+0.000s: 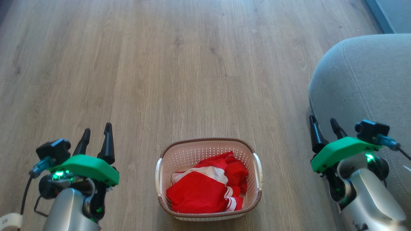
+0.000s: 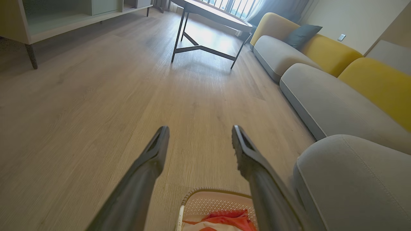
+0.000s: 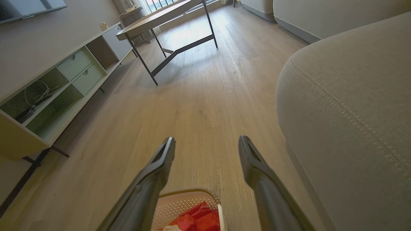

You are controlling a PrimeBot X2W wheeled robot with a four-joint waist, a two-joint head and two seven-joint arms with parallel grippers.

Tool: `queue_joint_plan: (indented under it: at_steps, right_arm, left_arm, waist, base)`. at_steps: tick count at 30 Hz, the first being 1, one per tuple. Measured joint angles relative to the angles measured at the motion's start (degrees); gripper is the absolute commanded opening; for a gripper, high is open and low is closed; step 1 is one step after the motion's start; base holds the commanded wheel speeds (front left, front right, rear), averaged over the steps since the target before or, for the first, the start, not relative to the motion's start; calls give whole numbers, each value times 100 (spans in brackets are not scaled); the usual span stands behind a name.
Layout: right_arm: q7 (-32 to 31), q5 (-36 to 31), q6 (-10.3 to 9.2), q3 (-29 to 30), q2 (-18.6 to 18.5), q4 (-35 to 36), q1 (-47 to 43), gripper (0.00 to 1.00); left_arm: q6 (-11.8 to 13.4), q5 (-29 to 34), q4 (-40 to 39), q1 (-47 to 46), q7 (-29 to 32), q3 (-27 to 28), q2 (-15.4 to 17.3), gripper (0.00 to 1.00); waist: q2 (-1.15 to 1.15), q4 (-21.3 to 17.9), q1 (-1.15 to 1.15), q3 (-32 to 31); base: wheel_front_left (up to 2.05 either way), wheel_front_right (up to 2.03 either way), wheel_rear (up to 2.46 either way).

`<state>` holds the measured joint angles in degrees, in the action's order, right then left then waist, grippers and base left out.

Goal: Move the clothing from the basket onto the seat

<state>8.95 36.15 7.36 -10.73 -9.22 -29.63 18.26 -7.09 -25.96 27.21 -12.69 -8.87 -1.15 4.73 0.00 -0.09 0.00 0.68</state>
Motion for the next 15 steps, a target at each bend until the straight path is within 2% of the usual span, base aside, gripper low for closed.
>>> queue_joint_plan:
  at_steps: [15]
  right_arm:
    - [234,-784,0,-604,-229,-203,411,100]
  left_arm:
    - [0,1055,201,-303,-256,-67,29,100]
  waist:
    - [0,12,0,20]
  base:
    - [0,0,0]
